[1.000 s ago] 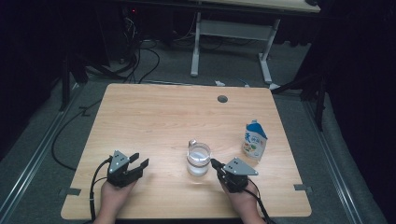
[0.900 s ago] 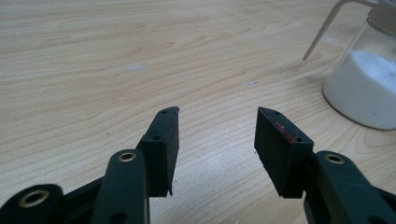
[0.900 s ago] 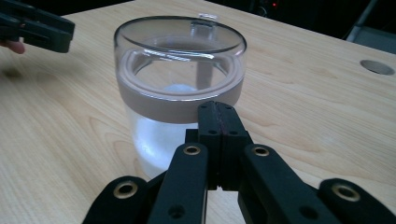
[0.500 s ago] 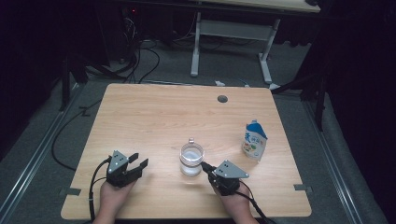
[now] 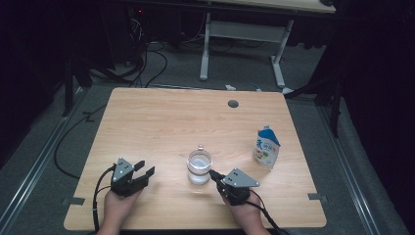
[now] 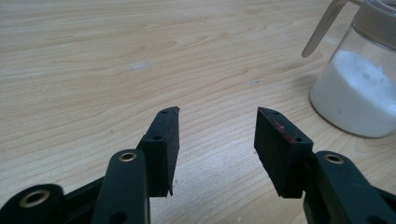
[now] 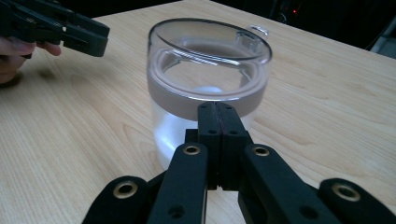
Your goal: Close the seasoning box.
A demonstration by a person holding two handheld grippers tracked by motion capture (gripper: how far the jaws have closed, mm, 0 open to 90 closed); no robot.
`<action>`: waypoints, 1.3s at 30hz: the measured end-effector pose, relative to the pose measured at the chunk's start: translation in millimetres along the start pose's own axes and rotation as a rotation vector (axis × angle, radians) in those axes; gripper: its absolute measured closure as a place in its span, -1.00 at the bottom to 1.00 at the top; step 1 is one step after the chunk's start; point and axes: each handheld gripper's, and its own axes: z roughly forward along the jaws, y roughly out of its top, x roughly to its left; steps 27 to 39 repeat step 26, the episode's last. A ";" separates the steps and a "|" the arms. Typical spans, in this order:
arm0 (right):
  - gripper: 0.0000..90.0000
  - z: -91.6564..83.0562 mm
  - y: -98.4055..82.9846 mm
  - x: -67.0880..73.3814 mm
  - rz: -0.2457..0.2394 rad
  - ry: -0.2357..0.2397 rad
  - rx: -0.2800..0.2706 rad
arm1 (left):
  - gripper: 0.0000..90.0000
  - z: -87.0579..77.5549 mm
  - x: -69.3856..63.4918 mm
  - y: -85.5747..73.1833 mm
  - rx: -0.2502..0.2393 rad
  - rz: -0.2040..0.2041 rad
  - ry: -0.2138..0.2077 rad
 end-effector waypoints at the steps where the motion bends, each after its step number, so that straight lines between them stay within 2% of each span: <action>1: 1.00 -1.0 -1.1 -2.3 0.009 -0.004 0.000 | 0.12 0.1 0.0 -0.1 0.002 0.001 0.001; 6: 0.99 -11.7 -11.0 -27.1 0.041 -0.067 0.010 | 0.12 0.4 0.3 -0.8 0.004 0.002 0.004; 7: 0.98 -14.6 -14.0 -34.0 0.056 -0.084 0.013 | 0.12 0.4 0.4 -0.9 0.005 0.001 0.004; 8: 0.96 -21.3 -20.8 -48.1 0.086 -0.120 0.015 | 0.12 0.4 0.4 -1.0 0.008 0.003 0.006; 9: 0.96 -21.3 -20.8 -48.1 0.086 -0.120 0.015 | 0.12 0.4 0.4 -1.0 0.008 0.003 0.006; 12: 0.89 -33.4 -32.5 -68.6 0.135 -0.166 0.016 | 0.11 1.0 0.4 -1.7 0.017 0.009 0.012; 14: 0.75 -49.7 -45.3 -85.6 0.185 -0.219 -0.002 | 0.11 1.1 0.7 -1.9 0.018 0.008 0.012; 15: 0.75 -49.7 -45.3 -85.6 0.185 -0.219 -0.002 | 0.11 1.0 0.7 -2.0 0.018 0.007 0.013; 17: 0.67 -61.6 -54.9 -94.1 0.214 -0.255 -0.016 | 0.11 1.3 0.4 -3.0 0.019 0.006 0.015; 20: 0.63 -75.5 -66.8 -106.2 0.290 -0.270 -0.029 | 0.11 2.4 -0.4 -3.7 0.026 0.012 0.025; 39: 0.63 -75.8 -67.8 -107.4 0.288 -0.272 -0.033 | 0.11 2.1 -1.3 -2.9 0.023 0.014 0.029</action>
